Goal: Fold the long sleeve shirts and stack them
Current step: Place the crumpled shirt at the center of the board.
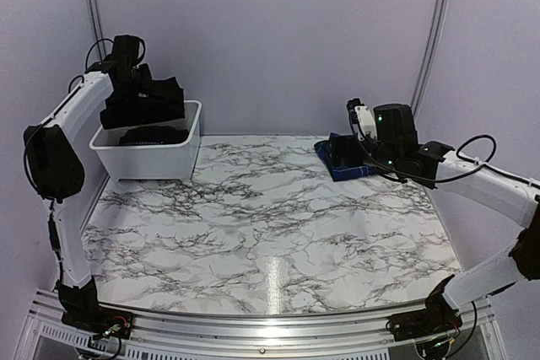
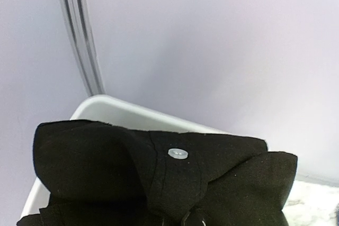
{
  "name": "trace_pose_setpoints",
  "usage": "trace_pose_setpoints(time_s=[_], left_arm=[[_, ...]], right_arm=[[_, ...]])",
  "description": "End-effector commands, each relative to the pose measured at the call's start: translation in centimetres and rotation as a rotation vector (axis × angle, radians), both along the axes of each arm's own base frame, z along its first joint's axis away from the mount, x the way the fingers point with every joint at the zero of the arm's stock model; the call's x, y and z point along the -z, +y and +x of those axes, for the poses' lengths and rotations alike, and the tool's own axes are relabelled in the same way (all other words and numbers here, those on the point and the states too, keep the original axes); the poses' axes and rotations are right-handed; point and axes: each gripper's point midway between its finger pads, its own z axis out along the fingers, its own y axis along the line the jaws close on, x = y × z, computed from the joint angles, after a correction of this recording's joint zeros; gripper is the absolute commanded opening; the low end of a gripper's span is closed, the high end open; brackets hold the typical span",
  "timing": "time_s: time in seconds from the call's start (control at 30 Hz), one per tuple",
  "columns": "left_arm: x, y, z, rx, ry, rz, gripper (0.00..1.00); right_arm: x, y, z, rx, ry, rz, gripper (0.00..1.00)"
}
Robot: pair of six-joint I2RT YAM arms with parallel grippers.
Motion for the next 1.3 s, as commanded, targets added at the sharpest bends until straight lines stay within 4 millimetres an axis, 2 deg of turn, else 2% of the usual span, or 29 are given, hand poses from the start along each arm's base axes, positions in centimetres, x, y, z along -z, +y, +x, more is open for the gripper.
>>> trace_pose_setpoints(time_s=[0.0, 0.17, 0.27, 0.4, 0.5, 0.63, 0.73, 0.87, 0.93, 1.0, 1.07, 1.13, 1.17, 1.2, 1.27], left_arm=[[-7.1, -1.1, -0.6, 0.056, -0.176, -0.018, 0.00], [-10.0, -2.3, -1.7, 0.106, -0.237, -0.058, 0.00], [-11.9, -4.3, -2.7, 0.171, -0.273, -0.089, 0.00], [-14.1, -8.9, -5.1, 0.262, -0.305, -0.086, 0.00], [-14.0, -12.5, -7.7, 0.319, -0.292, -0.114, 0.00], [-10.9, -18.5, -11.3, 0.389, -0.217, -0.103, 0.00], [-7.9, -23.6, -14.9, 0.448, -0.154, -0.113, 0.00], [-2.1, -28.7, -19.2, 0.473, -0.045, -0.140, 0.00], [1.1, -31.9, -21.2, 0.530, 0.023, -0.167, 0.00], [4.5, -34.8, -22.6, 0.588, 0.095, -0.163, 0.32], [6.5, -36.3, -23.7, 0.633, 0.158, -0.190, 0.51], [7.4, -36.4, -24.2, 0.650, 0.188, -0.205, 0.69], [7.7, -36.2, -24.5, 0.655, 0.198, -0.205, 0.77], [7.8, -35.8, -24.8, 0.662, 0.205, -0.203, 0.81], [8.5, -34.6, -25.2, 0.666, 0.232, -0.204, 0.82]], right_arm=[[-1.7, 0.8, 0.3, -0.014, -0.039, 0.001, 0.97], [-1.8, 1.0, 0.4, -0.017, -0.043, -0.002, 0.97], [-2.1, 0.9, 0.5, -0.012, -0.050, -0.011, 0.97], [-2.8, 0.6, 0.7, 0.004, -0.071, -0.028, 0.97], [-3.2, 0.3, 0.7, 0.015, -0.079, -0.034, 0.97], [-3.1, 0.1, 0.4, 0.012, -0.078, -0.037, 0.97], [-2.5, 0.3, 0.0, -0.001, -0.065, -0.047, 0.97], [-1.4, 0.5, -0.7, -0.012, -0.049, -0.076, 0.97], [-0.6, 0.7, -1.2, -0.026, -0.036, -0.087, 0.97], [0.5, 1.1, -1.8, -0.049, -0.022, -0.103, 0.97], [1.7, 1.8, -2.5, -0.079, -0.005, -0.130, 0.97], [3.0, 2.7, -3.5, -0.115, 0.008, -0.169, 0.97], [3.5, 3.2, -4.0, -0.131, 0.011, -0.189, 0.97], [4.1, 3.6, -4.6, -0.147, 0.015, -0.205, 0.97], [5.2, 4.6, -5.8, -0.189, 0.027, -0.229, 0.96]])
